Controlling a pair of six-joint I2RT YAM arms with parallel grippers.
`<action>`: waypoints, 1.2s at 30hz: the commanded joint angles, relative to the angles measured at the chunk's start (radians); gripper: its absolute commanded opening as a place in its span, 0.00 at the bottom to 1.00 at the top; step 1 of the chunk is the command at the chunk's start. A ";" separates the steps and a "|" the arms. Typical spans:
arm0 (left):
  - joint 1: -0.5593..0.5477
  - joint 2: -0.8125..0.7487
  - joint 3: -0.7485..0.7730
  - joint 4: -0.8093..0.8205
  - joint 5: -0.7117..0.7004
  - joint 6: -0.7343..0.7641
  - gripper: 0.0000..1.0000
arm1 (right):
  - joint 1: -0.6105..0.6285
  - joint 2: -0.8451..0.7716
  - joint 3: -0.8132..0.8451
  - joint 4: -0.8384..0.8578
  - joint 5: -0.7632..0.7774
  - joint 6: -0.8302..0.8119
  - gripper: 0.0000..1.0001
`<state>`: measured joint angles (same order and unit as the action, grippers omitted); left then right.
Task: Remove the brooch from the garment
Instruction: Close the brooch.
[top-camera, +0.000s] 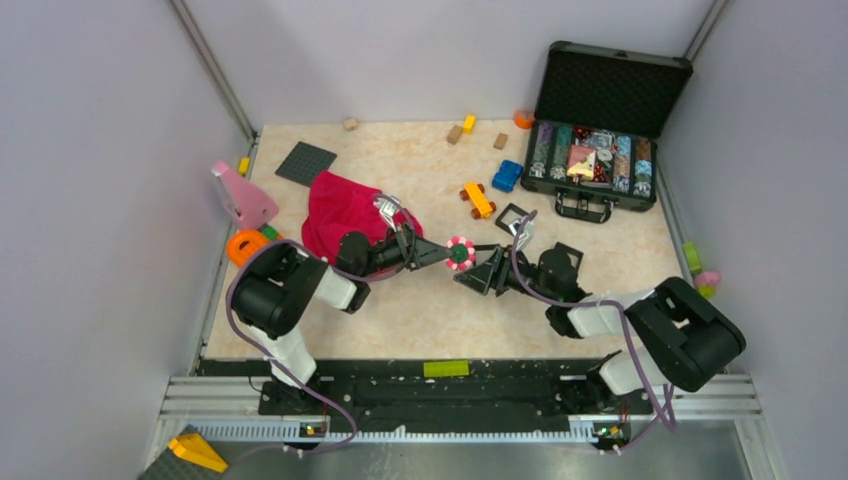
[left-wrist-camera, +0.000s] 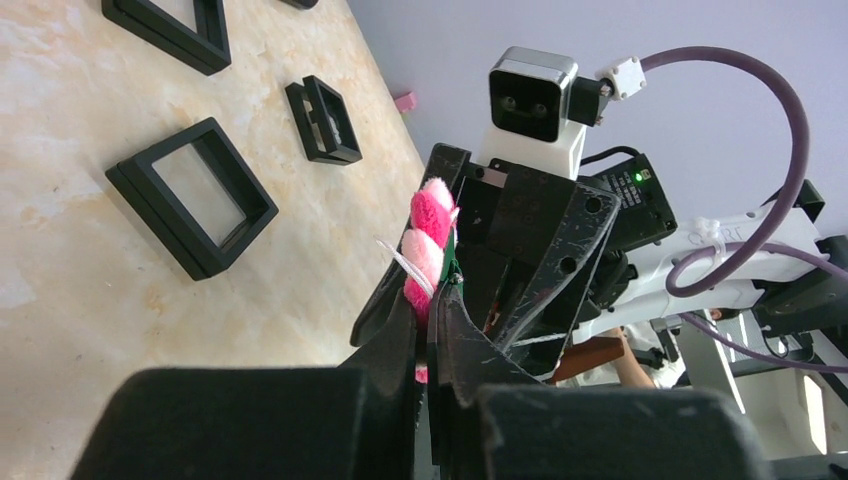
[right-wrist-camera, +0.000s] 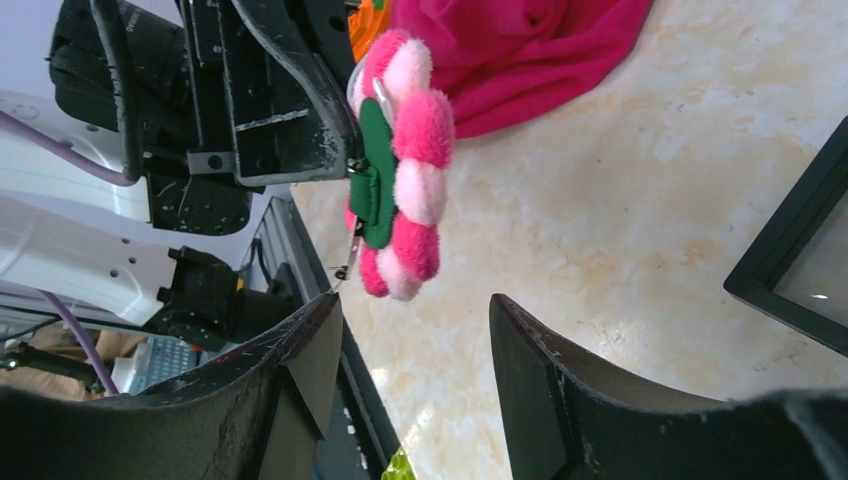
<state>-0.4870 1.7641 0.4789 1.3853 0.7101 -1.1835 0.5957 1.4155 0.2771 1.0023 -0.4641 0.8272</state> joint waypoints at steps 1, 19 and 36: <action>0.001 -0.055 -0.012 -0.006 -0.026 0.057 0.00 | 0.010 -0.044 0.040 0.034 -0.007 0.017 0.58; -0.003 -0.066 -0.017 -0.005 -0.029 0.068 0.00 | 0.010 -0.169 -0.040 -0.133 0.070 -0.115 0.56; -0.005 -0.058 -0.042 0.064 -0.057 0.041 0.00 | 0.141 0.102 0.008 0.210 0.188 -0.042 0.00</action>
<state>-0.4892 1.7252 0.4461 1.3842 0.6704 -1.1500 0.7013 1.4975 0.2340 1.0367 -0.3363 0.7574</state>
